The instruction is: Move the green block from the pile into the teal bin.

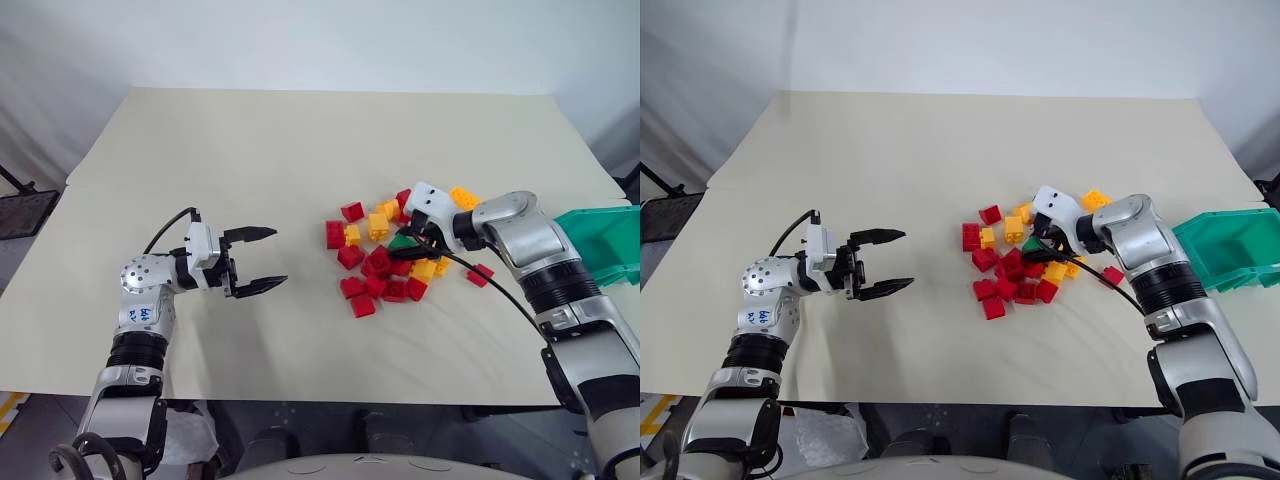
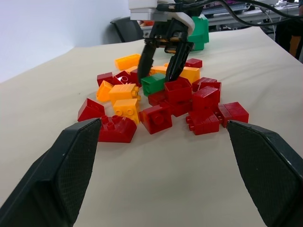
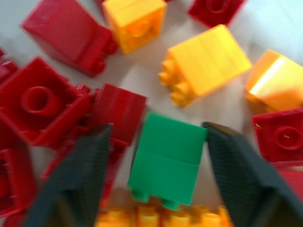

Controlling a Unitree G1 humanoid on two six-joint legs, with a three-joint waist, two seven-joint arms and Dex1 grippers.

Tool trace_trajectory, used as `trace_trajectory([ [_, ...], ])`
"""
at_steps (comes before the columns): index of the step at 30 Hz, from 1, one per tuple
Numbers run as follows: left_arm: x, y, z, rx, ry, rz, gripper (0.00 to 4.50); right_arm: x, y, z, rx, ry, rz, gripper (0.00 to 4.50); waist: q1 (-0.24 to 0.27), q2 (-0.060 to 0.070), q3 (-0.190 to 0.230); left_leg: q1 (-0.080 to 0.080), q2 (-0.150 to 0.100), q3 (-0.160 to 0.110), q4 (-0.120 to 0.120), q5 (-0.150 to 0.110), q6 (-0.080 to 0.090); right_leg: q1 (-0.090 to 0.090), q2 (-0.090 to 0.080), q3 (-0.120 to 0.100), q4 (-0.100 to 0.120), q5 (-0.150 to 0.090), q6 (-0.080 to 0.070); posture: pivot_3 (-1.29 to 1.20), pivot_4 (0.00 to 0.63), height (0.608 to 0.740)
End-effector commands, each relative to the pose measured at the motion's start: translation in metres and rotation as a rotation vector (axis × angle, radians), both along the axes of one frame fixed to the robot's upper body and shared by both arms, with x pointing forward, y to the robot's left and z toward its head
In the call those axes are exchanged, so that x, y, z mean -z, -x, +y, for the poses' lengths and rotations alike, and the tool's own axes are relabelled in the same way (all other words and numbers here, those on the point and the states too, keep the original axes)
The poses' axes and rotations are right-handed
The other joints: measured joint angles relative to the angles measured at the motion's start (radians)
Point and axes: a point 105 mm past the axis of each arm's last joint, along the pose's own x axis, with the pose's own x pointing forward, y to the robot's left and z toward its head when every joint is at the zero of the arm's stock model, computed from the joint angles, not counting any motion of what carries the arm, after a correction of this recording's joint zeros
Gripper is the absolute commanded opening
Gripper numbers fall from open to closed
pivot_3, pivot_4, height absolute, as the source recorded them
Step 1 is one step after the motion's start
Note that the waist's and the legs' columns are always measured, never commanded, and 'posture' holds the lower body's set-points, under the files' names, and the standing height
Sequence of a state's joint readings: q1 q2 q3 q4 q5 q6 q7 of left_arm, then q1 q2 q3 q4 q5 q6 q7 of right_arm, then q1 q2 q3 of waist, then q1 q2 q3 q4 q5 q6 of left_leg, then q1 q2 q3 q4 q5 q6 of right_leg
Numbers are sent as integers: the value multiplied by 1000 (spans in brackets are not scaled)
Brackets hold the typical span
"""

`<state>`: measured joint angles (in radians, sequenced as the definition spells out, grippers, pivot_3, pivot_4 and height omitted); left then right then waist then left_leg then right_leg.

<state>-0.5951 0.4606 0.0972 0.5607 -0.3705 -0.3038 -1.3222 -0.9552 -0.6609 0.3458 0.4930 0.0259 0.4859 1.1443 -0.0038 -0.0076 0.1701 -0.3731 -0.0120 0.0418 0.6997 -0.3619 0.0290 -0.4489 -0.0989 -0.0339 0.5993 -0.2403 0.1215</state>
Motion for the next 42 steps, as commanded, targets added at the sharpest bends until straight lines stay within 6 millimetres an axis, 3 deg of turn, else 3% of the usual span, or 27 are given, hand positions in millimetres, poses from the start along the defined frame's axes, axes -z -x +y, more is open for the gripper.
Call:
trace_trajectory([
  [1, -7, 1, -3, 10, 6, -35, 4500, -12, 0, -10, 31, 18, -39, 1566, 0, 0, 0, 0, 0, 0, 0, 0, 0, 0, -1, -1, 0, 0, 0, 0, 150, 740],
  [9, -11, -2, -9, 27, 9, -39, 4500, -42, 4, -7, 42, -33, -143, 1452, 0, 2, 1, 0, 0, 0, 0, 0, 0, 0, -1, -4, 0, 0, 0, 0, 150, 740],
  [16, -16, -1, -23, 72, 21, -39, 4500, -90, 10, -21, 135, -173, -284, 1451, 3, 2, 1, 0, 0, 0, 0, 0, 0, 1, -2, -6, 0, 0, 0, 0, 150, 740],
  [19, -23, 0, -42, 115, 26, -39, 4500, -121, 24, -52, 247, -306, -374, 1451, 11, 2, 1, -1, -1, -1, 0, 0, 0, 1, -3, -8, -1, 0, 0, 0, 150, 740],
  [24, -32, -4, -66, 116, 23, -34, 4500, -134, 44, -122, 503, -241, -490, 1451, 29, 2, 1, -2, -3, -2, 0, -1, 2, 2, -7, -15, -2, 0, 0, 0, 150, 740],
  [27, -40, -7, -81, 110, 38, -39, 4500, -135, 57, -152, 624, -207, -516, 1451, 29, 2, 1, -2, -5, 0, 0, -1, 4, 2, -10, -17, -3, 0, 1, 0, 150, 740],
  [31, -49, -11, -122, 134, 30, -40, 4500, -132, 75, -210, 925, -187, -595, 1451, 31, 2, 1, -2, -8, 1, 0, 0, 7, 4, -12, -17, -4, 2, 4, 0, 150, 740],
  [34, -55, -16, -146, 126, 12, -38, 4500, -118, 77, -233, 1062, -186, -612, 1451, 30, 2, 1, -2, -10, 3, 0, 2, 10, 4, -15, -16, -5, 4, 8, 0, 150, 740],
  [37, -59, -18, -158, 129, 20, -40, 4500, -107, 78, -244, 1127, -182, -606, 1451, 26, 2, 1, -1, -11, 4, 0, 2, 11, 5, -16, -16, -7, 5, 10, 0, 150, 740],
  [42, -68, -22, -186, 123, 18, -33, 4500, -64, 81, -275, 1337, -114, -573, 1451, 28, 3, 1, 1, -11, 6, 0, 2, 12, 5, -16, -15, -6, 5, 10, 0, 150, 740],
])
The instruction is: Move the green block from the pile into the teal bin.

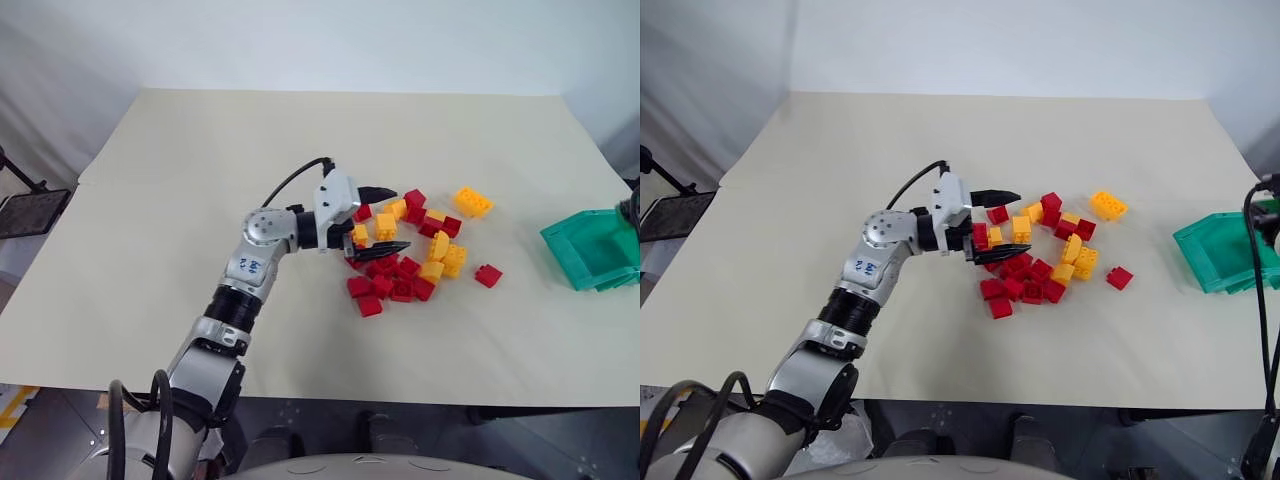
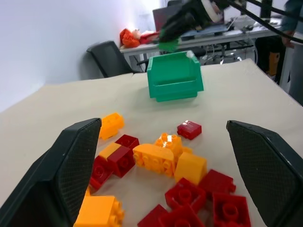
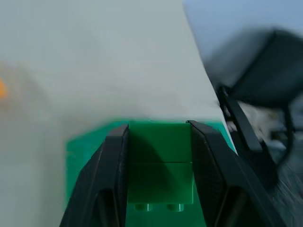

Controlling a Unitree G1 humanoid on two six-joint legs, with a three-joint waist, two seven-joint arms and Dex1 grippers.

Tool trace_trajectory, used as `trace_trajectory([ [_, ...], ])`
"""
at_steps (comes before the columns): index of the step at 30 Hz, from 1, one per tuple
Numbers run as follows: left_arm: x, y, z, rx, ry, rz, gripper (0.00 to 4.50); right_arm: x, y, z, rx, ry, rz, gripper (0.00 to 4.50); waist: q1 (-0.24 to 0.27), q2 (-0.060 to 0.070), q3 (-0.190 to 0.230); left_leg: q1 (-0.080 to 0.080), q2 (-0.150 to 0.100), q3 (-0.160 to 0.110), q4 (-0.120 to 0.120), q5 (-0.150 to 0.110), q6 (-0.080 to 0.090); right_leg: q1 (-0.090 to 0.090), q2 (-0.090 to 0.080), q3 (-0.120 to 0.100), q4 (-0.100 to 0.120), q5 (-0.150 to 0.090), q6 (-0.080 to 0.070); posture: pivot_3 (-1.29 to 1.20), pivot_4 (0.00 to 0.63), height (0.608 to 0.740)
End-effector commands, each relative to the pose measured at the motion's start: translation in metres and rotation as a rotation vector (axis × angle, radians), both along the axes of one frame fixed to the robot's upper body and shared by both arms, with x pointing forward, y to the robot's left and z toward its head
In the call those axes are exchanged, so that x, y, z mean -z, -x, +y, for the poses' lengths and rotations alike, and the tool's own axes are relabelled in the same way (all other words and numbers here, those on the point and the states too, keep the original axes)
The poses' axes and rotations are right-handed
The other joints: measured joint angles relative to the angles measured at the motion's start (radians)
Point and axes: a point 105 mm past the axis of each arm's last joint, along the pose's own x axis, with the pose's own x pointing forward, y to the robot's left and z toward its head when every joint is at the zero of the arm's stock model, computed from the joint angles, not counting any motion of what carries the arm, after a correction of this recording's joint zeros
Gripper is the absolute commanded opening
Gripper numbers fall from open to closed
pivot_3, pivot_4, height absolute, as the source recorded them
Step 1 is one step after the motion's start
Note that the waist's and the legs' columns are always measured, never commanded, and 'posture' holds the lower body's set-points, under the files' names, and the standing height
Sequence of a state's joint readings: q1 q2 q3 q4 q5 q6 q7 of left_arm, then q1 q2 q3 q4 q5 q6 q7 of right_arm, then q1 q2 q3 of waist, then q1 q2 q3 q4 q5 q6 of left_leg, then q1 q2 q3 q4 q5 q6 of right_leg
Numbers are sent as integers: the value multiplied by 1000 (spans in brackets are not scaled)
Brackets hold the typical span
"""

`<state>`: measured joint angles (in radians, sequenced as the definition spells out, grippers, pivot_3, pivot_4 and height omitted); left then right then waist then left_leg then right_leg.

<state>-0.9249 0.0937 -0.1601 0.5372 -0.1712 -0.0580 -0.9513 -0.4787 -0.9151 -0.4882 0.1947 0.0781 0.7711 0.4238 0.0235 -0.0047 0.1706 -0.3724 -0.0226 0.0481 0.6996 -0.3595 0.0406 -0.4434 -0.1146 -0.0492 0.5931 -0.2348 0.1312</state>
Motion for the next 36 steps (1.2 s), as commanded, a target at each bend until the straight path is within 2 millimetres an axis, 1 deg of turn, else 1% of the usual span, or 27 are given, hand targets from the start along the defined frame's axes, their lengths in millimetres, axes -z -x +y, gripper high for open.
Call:
trace_trajectory([
  [1, -14, -1, -14, 2, 4, -39, 4500, 11, 3, -18, 113, 12, -35, 1451, 0, 0, 0, 0, 0, 0, 0, 0, 0, 0, 0, 0, 0, 0, 0, 0, 150, 740],
  [3, -15, -1, -17, 5, 1, -42, 4500, 21, -1, -20, 126, 0, -39, 1451, 0, 0, 0, 0, 0, 1, 0, 0, 0, 0, 0, 0, -1, 0, 1, 0, 150, 740],
  [5, -16, -1, -18, 7, -4, -45, 4500, 25, -5, -23, 137, -15, -46, 2179, 0, 2, -1, 0, 0, 1, 0, 0, 0, 0, 0, 0, -1, 0, 1, 0, 150, 740],
  [6, -16, -1, -18, 8, -7, -47, 4500, 26, -7, -21, 129, -22, -49, 2380, -1, 3, -1, 0, 0, 1, 0, 0, 0, 0, 0, 0, -1, 0, 1, 0, 150, 740],
  [7, -16, -2, -17, 7, -11, -48, 4500, 26, -10, -19, 115, -24, -53, 2765, -1, 4, 0, 0, 0, 1, 0, 0, 0, 0, 0, 1, -1, 0, 1, 0, 150, 740],
  [9, -15, -2, -15, 4, -20, -48, 4500, 24, -13, -14, 86, -26, -60, 3391, -2, 4, 0, 0, 0, 1, 0, 0, 0, 0, 0, 1, -1, 0, 1, 0, 150, 740],
  [11, -14, -5, -11, -11, -22, -38, 4500, 17, -14, -13, 76, -26, -82, 4131, -2, 4, 0, 0, 0, 1, 0, 0, 0, 0, 0, 1, -1, 0, 1, 0, 150, 740],
  [12, -14, -5, -8, -17, -17, -39, 4500, 11, -13, -12, 60, -21, -98, 4410, -2, 4, 0, 0, 0, 1, 0, 0, 0, 0, 0, 1, -1, 0, 1, 0, 150, 740],
  [15, -12, -4, 0, -20, -5, -26, 4500, -6, -13, -5, -10, -34, -154, 4464, -2, 5, 0, 0, 0, 1, 0, 0, 0, 0, 0, 1, -1, 1, 1, 0, 150, 740],
  [19, -9, -1, 12, -17, 16, 38, 4500, -17, -14, 16, -164, -49, -186, 4464, 0, 5, 0, 0, 0, 1, 0, 0, 0, 0, 0, 1, -2, 1, 1, 0, 150, 740],
  [20, -6, -1, 21, -29, 22, 63, 4500, -21, -13, 29, -244, -53, -193, 4464, 0, 5, 0, 0, 0, 0, 0, 0, 0, 0, 0, 1, -2, 1, 1, 0, 150, 740],
  [22, 2, 3, 50, -63, 28, 87, 4500, -23, -11, 64, -463, -29, -163, 4464, -1, 5, 0, 0, 0, 0, 0, 0, 0, 0, 0, 1, -2, 1, 1, 0, 150, 740],
  [23, 4, 6, 64, -71, 38, 105, 4500, -22, -9, 78, -557, -18, -144, 4464, -4, 5, -1, 0, 0, 0, -1, 0, 0, 0, 0, 1, -2, 1, 1, 0, 150, 740],
  [26, 9, 16, 99, -79, 18, 142, 4500, -14, 1, 103, -759, -51, -81, 4464, -15, 6, 0, 0, 2, 0, -1, 0, 0, 0, 1, 1, -1, 1, 1, 0, 150, 740],
  [27, 15, 16, 117, -112, -16, 161, 4500, -8, 9, 114, -864, -60, -40, 4464, -15, 6, 0, 0, 2, 0, 0, 0, 0, 0, 1, 1, -1, 1, 1, 0, 150, 740],
  [28, 18, 17, 129, -136, -39, 174, 4500, -4, 16, 122, -936, -65, -10, 4464, -14, 5, 0, 1, 1, 0, 0, 0, 0, 0, 1, 1, -1, 1, 1, 0, 150, 740],
  [30, 21, 25, 155, -164, -58, 149, 4500, 8, 28, 130, -1051, -48, 63, 4464, -9, 6, 0, 2, 1, -1, 1, 0, 0, 2, 0, 0, -1, 1, 1, 0, 150, 740],
  [32, 27, 32, 186, -216, -92, 147, 4500, 26, 37, 128, -1130, 25, 179, 4464, -7, 6, 0, 3, 1, -1, 1, -1, 1, 4, 0, 0, -2, 1, 1, 0, 150, 740],
  [33, 31, 34, 199, -247, -111, 149, 4500, 31, 40, 126, -1156, 43, 216, 4464, -7, 6, 0, 3, 1, -1, 1, -1, 2, 4, -1, 0, -2, 1, 1, 0, 150, 740],
  [35, 33, 40, 221, -303, -119, 143, 4500, 32, 42, 122, -1202, 45, 211, 4464, -9, 5, 0, 3, 1, -1, 1, -2, 2, 4, -1, 0, -3, 1, 1, 0, 150, 740],
  [36, 33, 41, 227, -325, -113, 136, 4500, 34, 43, 118, -1205, 56, 221, 4464, -8, 5, 0, 3, 1, -1, 1, -2, 2, 4, -2, 0, -3, 1, 1, 0, 150, 740],
])
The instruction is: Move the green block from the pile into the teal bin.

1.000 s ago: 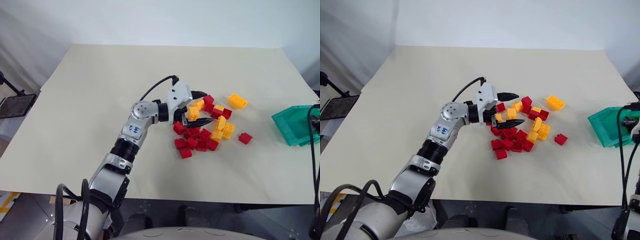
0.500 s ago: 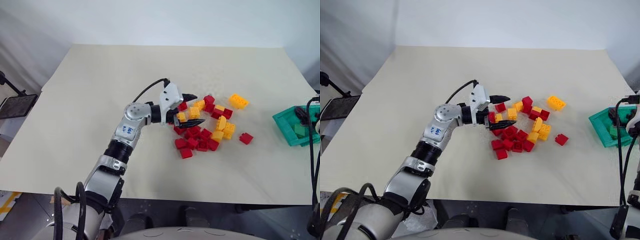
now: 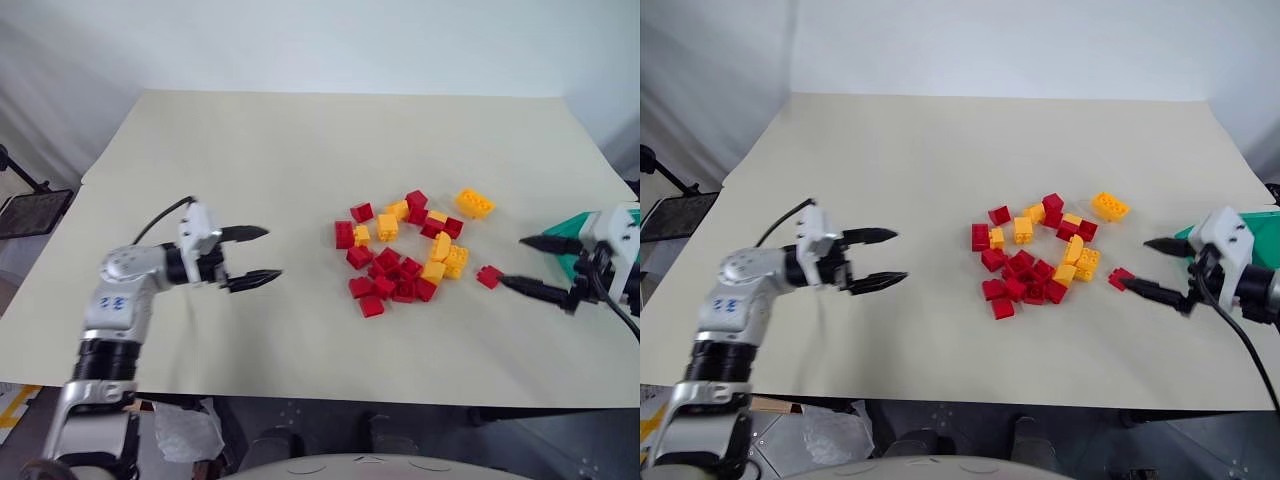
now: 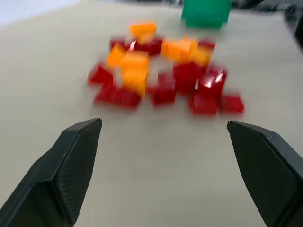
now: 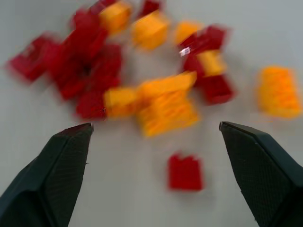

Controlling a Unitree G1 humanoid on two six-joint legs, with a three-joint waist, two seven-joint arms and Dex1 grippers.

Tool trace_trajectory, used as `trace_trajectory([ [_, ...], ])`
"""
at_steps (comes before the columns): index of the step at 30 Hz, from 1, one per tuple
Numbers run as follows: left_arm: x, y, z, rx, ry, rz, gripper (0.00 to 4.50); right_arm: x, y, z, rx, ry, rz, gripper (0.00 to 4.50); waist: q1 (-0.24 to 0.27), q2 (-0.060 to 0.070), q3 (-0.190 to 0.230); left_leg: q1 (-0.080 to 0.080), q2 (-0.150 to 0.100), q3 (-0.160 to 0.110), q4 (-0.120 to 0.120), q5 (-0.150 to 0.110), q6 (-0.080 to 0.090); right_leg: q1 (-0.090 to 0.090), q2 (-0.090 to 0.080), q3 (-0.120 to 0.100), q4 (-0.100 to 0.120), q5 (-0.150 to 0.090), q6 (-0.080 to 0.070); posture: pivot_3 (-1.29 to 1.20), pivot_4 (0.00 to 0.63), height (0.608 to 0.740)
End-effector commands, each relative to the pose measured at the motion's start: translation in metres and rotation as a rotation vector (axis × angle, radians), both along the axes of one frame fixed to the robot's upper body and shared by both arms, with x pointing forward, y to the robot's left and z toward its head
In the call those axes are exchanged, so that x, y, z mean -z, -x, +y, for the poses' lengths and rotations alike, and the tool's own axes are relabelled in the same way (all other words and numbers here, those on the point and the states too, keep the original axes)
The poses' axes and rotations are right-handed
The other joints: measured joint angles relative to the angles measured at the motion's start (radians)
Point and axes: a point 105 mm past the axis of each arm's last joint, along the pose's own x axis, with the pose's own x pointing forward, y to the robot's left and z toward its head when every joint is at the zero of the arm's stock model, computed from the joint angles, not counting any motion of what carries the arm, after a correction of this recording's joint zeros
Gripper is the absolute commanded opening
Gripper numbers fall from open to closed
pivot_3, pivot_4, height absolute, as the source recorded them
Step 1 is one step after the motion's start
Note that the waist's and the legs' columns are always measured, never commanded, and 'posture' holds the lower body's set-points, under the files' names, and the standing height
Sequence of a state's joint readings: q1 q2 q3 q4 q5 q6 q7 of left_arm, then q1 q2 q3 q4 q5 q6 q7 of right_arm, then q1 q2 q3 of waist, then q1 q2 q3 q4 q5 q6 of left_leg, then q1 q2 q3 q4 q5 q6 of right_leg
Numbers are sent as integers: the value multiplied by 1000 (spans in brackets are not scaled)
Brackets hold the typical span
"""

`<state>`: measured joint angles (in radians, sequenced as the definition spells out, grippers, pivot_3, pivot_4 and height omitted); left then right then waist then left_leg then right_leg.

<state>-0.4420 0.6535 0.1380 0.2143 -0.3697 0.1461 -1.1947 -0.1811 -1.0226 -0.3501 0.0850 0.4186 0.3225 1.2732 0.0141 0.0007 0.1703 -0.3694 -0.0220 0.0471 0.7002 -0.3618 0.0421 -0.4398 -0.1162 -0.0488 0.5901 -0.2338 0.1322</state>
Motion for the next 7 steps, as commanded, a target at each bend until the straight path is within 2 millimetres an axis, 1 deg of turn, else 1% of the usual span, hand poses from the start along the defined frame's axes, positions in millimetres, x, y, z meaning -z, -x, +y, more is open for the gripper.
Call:
trace_trajectory([
  [1, -15, 5, 20, -47, 21, -88, 4500, -7, 4, -11, -62, 62, -37, 4464, 4, 0, 0, 0, 0, 0, 0, 0, 0, 0, 0, 0, 0, 0, 0, 0, 150, 740],
  [4, -16, 5, 32, -104, 32, -89, 4500, -1, 5, -17, -68, 79, -33, 4464, 9, 0, 0, 0, 0, -1, 0, 0, 0, 0, -2, -1, 0, 0, 0, 0, 150, 740],
  [6, -16, 6, 35, -120, 37, -87, 4500, 0, 3, -20, -56, 75, -40, 4464, 6, 0, 0, 0, 0, -1, 0, 0, -1, 0, -1, -1, 0, 0, 0, 0, 150, 740],
  [7, -12, 7, 37, -121, 25, -67, 4500, 1, 0, -20, -36, 66, -55, 4464, 6, 0, 0, 0, 0, -1, 0, 0, -1, 0, -2, -1, 0, 0, 0, 0, 150, 740],
])
